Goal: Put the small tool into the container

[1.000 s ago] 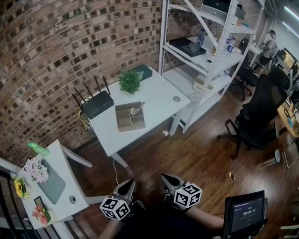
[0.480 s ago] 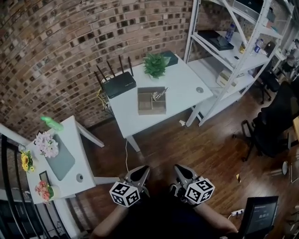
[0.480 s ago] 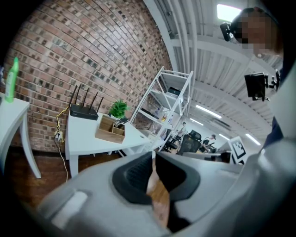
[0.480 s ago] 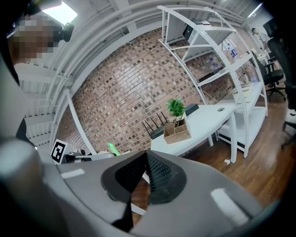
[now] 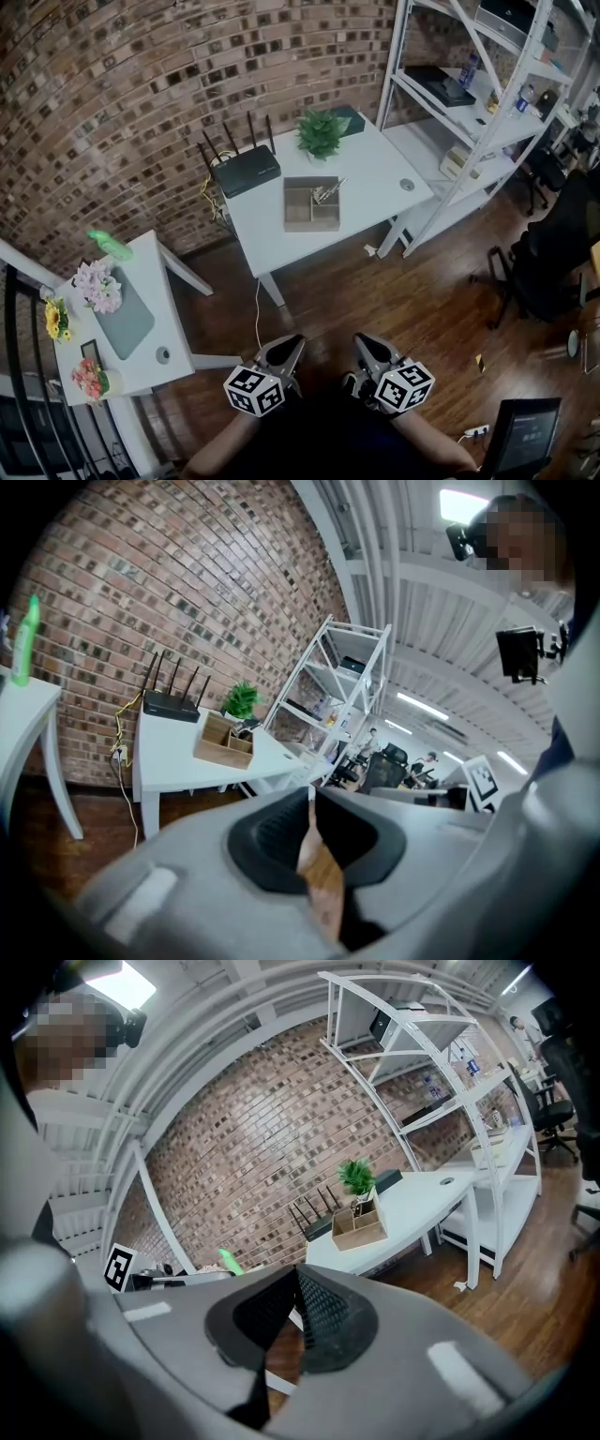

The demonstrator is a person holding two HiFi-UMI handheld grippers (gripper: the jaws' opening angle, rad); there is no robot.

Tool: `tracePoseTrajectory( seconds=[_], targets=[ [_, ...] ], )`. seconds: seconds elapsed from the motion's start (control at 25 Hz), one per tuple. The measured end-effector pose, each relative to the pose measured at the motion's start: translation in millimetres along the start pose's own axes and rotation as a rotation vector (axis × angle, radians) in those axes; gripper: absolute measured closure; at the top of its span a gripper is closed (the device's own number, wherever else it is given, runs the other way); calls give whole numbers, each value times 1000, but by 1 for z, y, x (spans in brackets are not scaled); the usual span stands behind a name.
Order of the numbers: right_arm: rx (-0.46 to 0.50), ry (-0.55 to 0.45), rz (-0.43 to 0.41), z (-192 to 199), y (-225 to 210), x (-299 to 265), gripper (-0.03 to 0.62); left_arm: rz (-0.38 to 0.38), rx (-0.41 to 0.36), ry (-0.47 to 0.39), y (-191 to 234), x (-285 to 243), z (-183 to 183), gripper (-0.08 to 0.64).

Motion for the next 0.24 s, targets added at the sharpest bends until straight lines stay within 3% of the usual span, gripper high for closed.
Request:
tracePoseTrajectory(
  seconds=[0.24],
  targets=[
    [4,4,0,2,1,1,583,5,-3,1,-1,1,2,537]
  ],
)
Point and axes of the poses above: the fingertips, and each gripper's own axes: x backward along the fingers, y to its left, z out of its underside, the point moved 9 cm from there along x, backward along the fingers, and after that the axes turned 11 degrees about -z, right-handed, at the moved point
